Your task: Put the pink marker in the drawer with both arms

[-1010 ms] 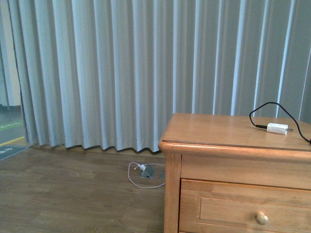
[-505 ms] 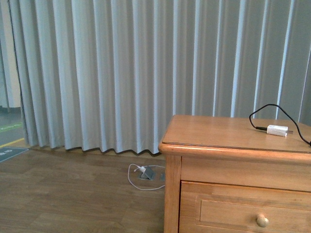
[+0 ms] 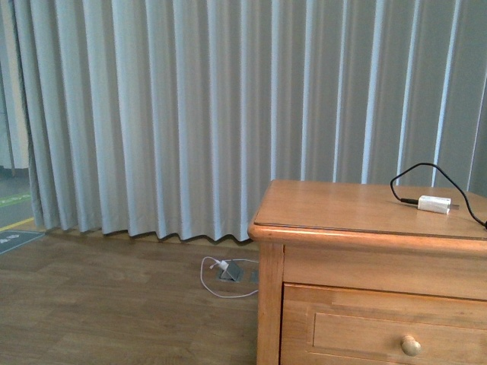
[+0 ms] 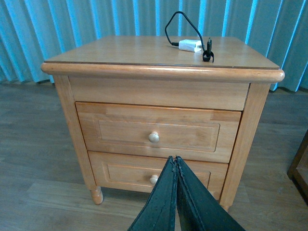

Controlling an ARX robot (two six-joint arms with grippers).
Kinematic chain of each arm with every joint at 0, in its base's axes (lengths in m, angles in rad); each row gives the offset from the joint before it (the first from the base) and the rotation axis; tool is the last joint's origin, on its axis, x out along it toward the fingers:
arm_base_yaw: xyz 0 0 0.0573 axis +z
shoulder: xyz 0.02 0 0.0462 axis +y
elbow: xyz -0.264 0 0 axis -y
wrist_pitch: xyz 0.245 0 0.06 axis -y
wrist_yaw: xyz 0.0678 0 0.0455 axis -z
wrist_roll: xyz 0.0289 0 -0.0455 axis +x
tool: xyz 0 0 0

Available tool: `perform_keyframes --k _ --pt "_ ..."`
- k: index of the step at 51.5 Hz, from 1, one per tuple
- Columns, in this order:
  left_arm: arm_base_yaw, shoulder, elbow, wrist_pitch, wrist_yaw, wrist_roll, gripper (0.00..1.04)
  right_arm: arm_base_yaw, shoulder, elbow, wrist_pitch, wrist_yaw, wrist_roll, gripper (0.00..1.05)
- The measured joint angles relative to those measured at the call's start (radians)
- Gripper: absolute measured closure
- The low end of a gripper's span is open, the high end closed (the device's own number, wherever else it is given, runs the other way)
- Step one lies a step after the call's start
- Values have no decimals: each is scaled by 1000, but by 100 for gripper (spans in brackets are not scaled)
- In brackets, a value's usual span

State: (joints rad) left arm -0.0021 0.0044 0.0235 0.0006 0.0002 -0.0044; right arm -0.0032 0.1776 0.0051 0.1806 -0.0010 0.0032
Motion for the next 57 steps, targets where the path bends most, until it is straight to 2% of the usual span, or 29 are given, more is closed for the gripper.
perform_keyframes --k 6,22,48,57 --pt "0 0 0 0 -1 0 6 0 -134 1 -167 0 0 103" --pt "0 0 0 0 0 0 6 0 -173 1 -179 0 -2 102" --pt "0 0 0 0 0 0 6 0 -173 1 -179 0 -2 8" --pt "0 0 0 0 0 0 6 0 -173 1 -179 0 -1 8"
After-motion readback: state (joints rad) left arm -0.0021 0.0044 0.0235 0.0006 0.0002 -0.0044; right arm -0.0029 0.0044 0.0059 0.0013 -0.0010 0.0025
